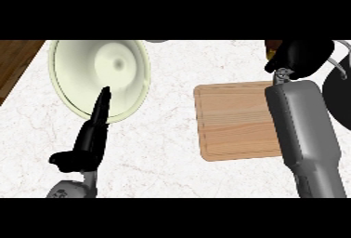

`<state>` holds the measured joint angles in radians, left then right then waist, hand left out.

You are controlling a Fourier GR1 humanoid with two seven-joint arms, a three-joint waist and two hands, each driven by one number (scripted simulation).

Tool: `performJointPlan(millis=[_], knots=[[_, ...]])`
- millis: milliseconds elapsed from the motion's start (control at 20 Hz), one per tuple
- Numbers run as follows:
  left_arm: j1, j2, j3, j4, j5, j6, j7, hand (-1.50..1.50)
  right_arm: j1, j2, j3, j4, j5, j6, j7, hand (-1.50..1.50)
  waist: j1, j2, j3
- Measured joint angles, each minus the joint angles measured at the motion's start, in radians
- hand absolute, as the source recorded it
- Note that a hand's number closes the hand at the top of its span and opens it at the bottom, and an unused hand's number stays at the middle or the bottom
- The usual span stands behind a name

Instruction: Pick the sweet potato from the cutting board and place it in the pot

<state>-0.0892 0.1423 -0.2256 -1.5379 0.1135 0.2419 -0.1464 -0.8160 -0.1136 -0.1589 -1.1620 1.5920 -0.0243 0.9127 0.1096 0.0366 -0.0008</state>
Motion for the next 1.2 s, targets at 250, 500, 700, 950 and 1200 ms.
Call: performJointPlan(millis=[250, 500, 700, 950, 1200], knots=[[0.011, 0.001, 0.006, -0.008, -0.002, 0.006, 0.008, 0.00, -0.178, -0.066, -0.070, 0.231, 0.054, -0.053, 0.064, 1.50, -0.011, -0.005, 0.000], [0.022, 0.013, 0.033, -0.011, 0.012, -0.003, 0.007, 0.00, -0.262, -0.128, -0.127, 0.421, 0.080, -0.147, 0.090, 1.50, -0.036, -0.011, 0.001], [0.030, 0.001, 0.034, -0.011, 0.005, 0.006, 0.003, 0.00, -0.293, -0.185, -0.167, 0.539, 0.082, -0.212, 0.089, 1.50, -0.053, -0.016, 0.001], [0.050, 0.006, 0.041, -0.031, 0.003, 0.004, 0.014, 0.00, -0.301, -0.277, -0.216, 0.648, 0.060, -0.285, 0.050, 1.50, -0.065, -0.021, 0.002], [0.048, 0.004, 0.057, -0.023, 0.005, -0.001, 0.016, 0.00, -0.283, -0.354, -0.257, 0.728, 0.025, -0.349, -0.003, 1.50, -0.075, -0.023, 0.002]])
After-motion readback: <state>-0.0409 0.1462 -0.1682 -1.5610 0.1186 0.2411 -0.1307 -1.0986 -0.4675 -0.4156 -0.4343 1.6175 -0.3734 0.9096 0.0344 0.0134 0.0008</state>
